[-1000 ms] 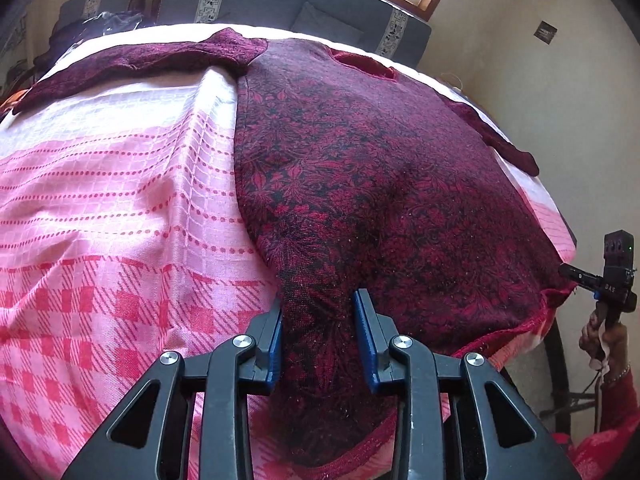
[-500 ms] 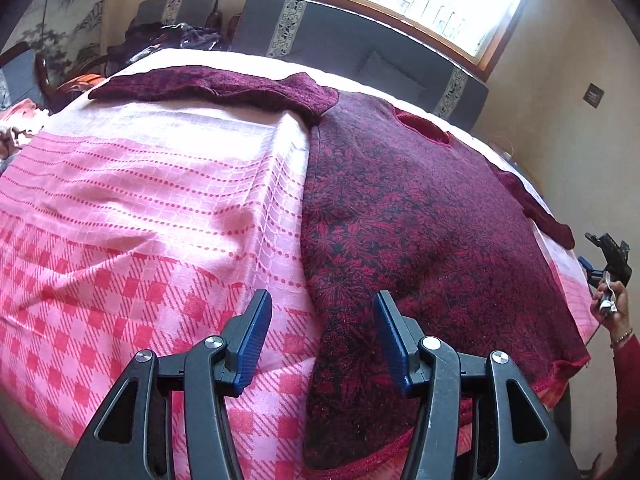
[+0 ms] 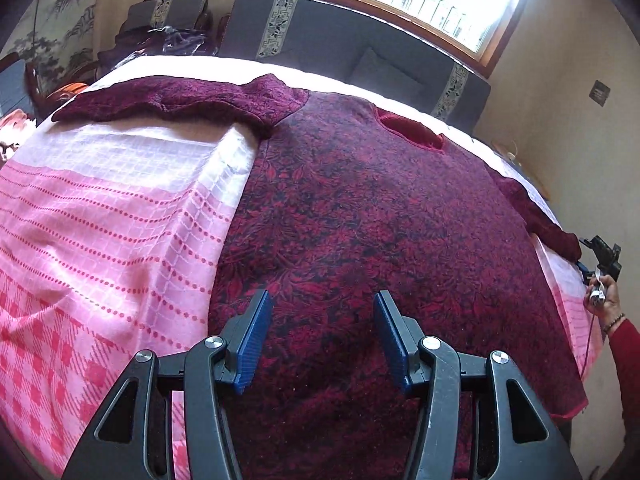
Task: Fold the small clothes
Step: 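Grasp the sleeve cuff with the right gripper, then lift the held sleeve and carry it across the sweater body with the right gripper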
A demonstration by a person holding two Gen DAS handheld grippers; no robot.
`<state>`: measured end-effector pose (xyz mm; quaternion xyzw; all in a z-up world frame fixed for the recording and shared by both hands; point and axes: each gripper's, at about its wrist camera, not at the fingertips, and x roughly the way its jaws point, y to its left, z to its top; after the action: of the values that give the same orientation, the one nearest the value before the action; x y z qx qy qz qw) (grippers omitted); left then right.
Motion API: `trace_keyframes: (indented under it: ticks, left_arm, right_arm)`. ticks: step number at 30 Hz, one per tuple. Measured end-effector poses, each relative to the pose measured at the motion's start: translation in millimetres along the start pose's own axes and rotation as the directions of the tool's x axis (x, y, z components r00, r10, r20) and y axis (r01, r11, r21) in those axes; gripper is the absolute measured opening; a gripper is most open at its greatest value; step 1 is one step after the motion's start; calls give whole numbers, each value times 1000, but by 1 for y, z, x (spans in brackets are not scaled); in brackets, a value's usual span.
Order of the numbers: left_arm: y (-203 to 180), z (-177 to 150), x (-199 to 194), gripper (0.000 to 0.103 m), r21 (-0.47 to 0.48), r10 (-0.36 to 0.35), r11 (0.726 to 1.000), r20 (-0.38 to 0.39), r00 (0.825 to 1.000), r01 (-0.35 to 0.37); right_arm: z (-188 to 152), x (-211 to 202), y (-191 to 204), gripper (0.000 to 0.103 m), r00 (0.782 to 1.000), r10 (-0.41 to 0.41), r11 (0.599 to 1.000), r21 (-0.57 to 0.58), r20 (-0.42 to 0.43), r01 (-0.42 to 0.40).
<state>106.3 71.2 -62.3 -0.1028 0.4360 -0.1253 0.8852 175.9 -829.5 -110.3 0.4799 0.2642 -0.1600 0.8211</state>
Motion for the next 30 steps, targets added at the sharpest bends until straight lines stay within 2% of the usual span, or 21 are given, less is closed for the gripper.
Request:
trace_keyframes:
  ticks: [1, 2, 4, 5, 8, 10, 12, 15, 18, 23, 27, 30]
  left_arm:
    - [-4, 1, 3, 54, 4, -4, 1000, -1, 1000, 4]
    - [-7, 2, 5, 54, 11, -6, 1000, 1, 1000, 6]
    - [-13, 4, 5, 54, 38, 3, 999, 19, 1000, -4]
    - [-14, 6, 4, 54, 57, 19, 998, 37, 999, -21]
    - [-14, 16, -1, 55, 110, 85, 989, 121, 989, -99]
    - [-4, 22, -4, 62, 120, 135, 980, 180, 974, -158]
    - [13, 27, -4, 65, 85, 151, 982, 204, 967, -171]
    - [41, 31, -3, 65, -9, 117, 993, 206, 972, -118]
    - [61, 26, -1, 65, -91, 100, 993, 218, 971, -82]
    - [71, 18, 3, 65, -131, 69, 991, 224, 972, -40]
    - [82, 16, 6, 65, -182, 30, 983, 211, 977, 9]
    - [101, 11, 9, 66, -271, -37, 958, 214, 976, 95]
  right_arm:
    - [1, 2, 1, 64, 1000, -2, 1000, -7, 3, 2]
    - [3, 4, 1, 47, 1000, -7, 1000, -9, 5, 7]
    - [4, 11, -8, 11, 998, -51, 999, 15, -49, 51]
    - [3, 10, -13, 11, 998, -40, 998, 44, -46, 42]
    - [-1, -4, -5, 11, 999, -38, 999, 22, 3, 38]
    - [-10, -20, 13, 11, 999, 29, 1000, 2, 38, -29]
    - [-21, -31, 40, 11, 997, 71, 997, -45, 40, -69]
    - [-38, -44, 86, 11, 990, 138, 982, -129, 24, -134]
    - [-57, -48, 130, 11, 980, 199, 963, -182, -8, -197]
    - [-107, -34, 192, 11, 960, 267, 932, -232, -83, -279]
    - [-158, -5, 236, 11, 942, 292, 913, -246, -166, -326]
    - [-200, 15, 262, 11, 930, 294, 904, -252, -222, -346]
